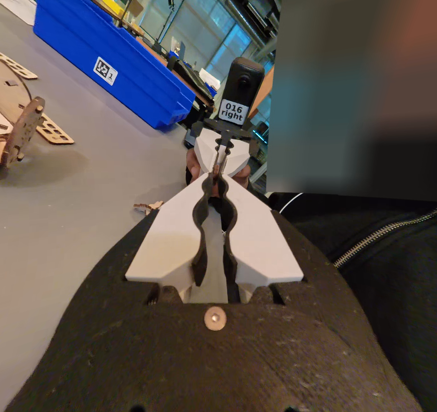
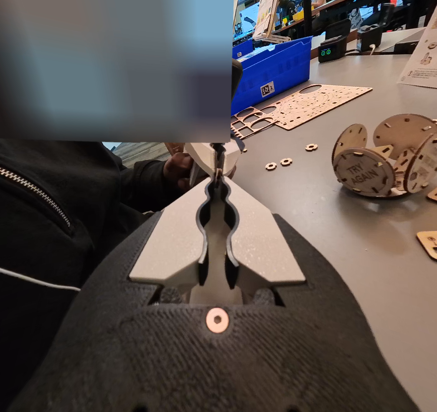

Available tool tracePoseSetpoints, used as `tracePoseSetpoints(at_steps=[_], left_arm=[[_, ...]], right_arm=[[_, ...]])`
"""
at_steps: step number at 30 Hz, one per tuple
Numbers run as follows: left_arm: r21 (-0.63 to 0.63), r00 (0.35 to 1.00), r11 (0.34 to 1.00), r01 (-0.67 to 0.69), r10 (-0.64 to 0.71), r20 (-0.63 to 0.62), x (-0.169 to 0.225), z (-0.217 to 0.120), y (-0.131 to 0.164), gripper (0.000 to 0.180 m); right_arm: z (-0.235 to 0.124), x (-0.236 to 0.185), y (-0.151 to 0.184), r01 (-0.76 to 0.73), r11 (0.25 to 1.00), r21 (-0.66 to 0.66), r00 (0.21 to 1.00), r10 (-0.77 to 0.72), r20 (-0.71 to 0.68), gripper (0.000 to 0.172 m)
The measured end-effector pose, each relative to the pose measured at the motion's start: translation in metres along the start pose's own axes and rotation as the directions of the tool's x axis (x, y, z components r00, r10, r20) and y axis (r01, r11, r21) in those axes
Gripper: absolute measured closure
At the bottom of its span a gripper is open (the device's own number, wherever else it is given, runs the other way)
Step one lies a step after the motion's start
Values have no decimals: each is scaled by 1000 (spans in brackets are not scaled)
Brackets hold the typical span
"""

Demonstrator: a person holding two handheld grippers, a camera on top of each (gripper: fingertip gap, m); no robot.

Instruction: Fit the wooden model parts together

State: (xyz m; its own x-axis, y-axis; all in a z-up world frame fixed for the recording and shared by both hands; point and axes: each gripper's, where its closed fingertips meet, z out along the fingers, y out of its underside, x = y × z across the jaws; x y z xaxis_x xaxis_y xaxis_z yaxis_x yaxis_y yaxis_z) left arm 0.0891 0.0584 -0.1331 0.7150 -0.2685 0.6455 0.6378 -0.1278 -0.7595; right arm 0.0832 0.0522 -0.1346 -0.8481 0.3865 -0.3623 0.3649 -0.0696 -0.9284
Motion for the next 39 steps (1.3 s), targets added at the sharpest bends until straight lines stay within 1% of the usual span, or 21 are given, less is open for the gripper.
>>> tracePoseSetpoints(at_steps=[2,3,5,8,10,12,13,14,15,17,18,19,20,23,28,32,33,35,37,39], left_arm=[[6,1000,1000,20,-20,-14,0,-1,-1,178],[23,999,999,30,-30,-14,-1,-3,-4,178],[89,999,995,53,-51,-18,-4,-10,-14,178],[176,995,979,98,-92,-43,-7,-22,-27,179],[197,991,972,125,-114,-65,-8,-25,-30,179],[195,989,971,136,-124,-76,-8,-25,-30,179],[191,990,972,134,-121,-76,-8,-24,-29,179],[185,990,974,130,-118,-71,-8,-23,-28,179],[181,991,976,124,-114,-65,-8,-22,-28,179],[175,993,978,112,-104,-53,-8,-22,-27,179],[175,994,979,107,-101,-45,-9,-22,-26,179],[176,994,979,103,-97,-39,-9,-22,-26,179],[179,995,979,99,-94,-34,-9,-22,-26,179],[185,996,978,94,-91,-22,-10,-23,-27,179],[185,996,979,86,-86,-8,-11,-23,-26,179],[172,997,982,77,-79,3,-11,-21,-24,179],[170,997,983,76,-78,6,-12,-21,-24,179],[170,997,983,76,-79,10,-12,-21,-24,179],[174,997,982,77,-81,19,-13,-21,-24,179],[184,996,980,74,-82,32,-15,-22,-25,180]], right_arm=[[-1,1,-1,11,1000,3,1000,-11,-9,165],[-4,4,-1,27,1000,1,999,-27,-32,158],[-15,17,-2,74,997,-14,990,-75,-118,149],[-36,30,-4,155,986,-60,961,-164,-221,148],[-43,38,2,222,962,-156,933,-256,-254,149],[-48,51,13,297,905,-303,890,-378,-255,159],[-49,59,18,311,875,-370,875,-416,-249,166],[-48,63,24,293,858,-423,885,-411,-221,169],[-46,64,30,227,857,-463,919,-346,-188,169],[-38,61,42,9,855,-519,984,-101,-149,169],[-33,56,46,-86,843,-531,992,24,-124,166],[-29,52,49,-156,828,-539,988,118,-104,166],[-26,53,51,-198,813,-547,980,170,-101,166],[-25,62,62,-249,765,-593,968,206,-141,164],[-23,55,76,-375,671,-639,917,369,-152,163],[-21,53,77,-416,643,-643,890,433,-143,167],[-20,51,77,-420,637,-647,885,446,-134,170],[-19,48,77,-418,629,-656,880,458,-122,171],[-17,46,75,-409,641,-649,885,452,-111,171],[-11,43,62,-411,701,-583,883,464,-65,171]])
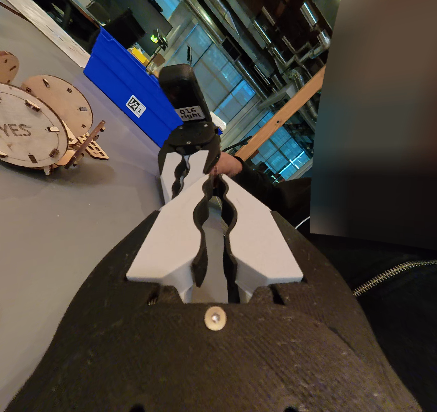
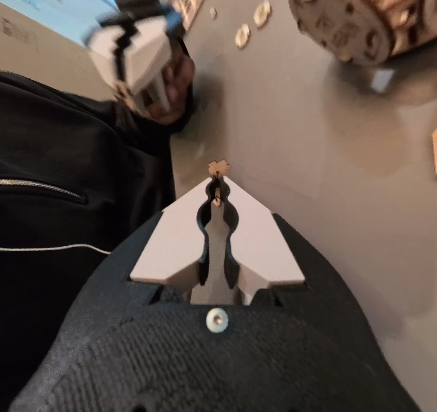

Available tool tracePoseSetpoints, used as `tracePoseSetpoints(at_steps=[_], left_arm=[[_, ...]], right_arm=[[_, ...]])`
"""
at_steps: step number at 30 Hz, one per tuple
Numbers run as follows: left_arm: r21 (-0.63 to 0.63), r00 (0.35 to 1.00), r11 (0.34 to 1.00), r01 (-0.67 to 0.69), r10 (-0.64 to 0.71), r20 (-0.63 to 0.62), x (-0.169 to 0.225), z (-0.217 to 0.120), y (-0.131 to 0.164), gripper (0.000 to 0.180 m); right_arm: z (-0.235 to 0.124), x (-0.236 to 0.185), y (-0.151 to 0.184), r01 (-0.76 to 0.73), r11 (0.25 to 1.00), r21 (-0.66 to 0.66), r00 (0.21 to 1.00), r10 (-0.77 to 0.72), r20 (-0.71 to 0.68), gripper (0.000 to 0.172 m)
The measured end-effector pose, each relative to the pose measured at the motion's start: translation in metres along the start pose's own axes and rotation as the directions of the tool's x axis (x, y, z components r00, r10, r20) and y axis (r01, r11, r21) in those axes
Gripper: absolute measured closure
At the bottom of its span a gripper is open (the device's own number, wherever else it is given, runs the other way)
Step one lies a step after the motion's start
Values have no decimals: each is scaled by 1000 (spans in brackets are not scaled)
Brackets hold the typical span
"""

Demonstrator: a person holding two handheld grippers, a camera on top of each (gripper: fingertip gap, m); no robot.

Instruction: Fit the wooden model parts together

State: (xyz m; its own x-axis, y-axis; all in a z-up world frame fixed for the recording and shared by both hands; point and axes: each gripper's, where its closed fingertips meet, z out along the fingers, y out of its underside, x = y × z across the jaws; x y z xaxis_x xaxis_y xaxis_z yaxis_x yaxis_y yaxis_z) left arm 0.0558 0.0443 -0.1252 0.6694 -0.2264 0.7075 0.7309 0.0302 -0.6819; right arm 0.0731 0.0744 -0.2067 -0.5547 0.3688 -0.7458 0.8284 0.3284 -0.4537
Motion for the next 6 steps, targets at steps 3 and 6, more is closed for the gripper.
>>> tracePoseSetpoints(at_steps=[3,6], left_arm=[[35,999,999,-21,20,36,-3,-4,-6,180],[78,996,996,-51,45,77,-7,-10,-14,180]], right_arm=[[-17,-27,-40,11,953,303,992,-49,119,172],[-41,-48,-71,-151,822,549,954,-24,299,171]])
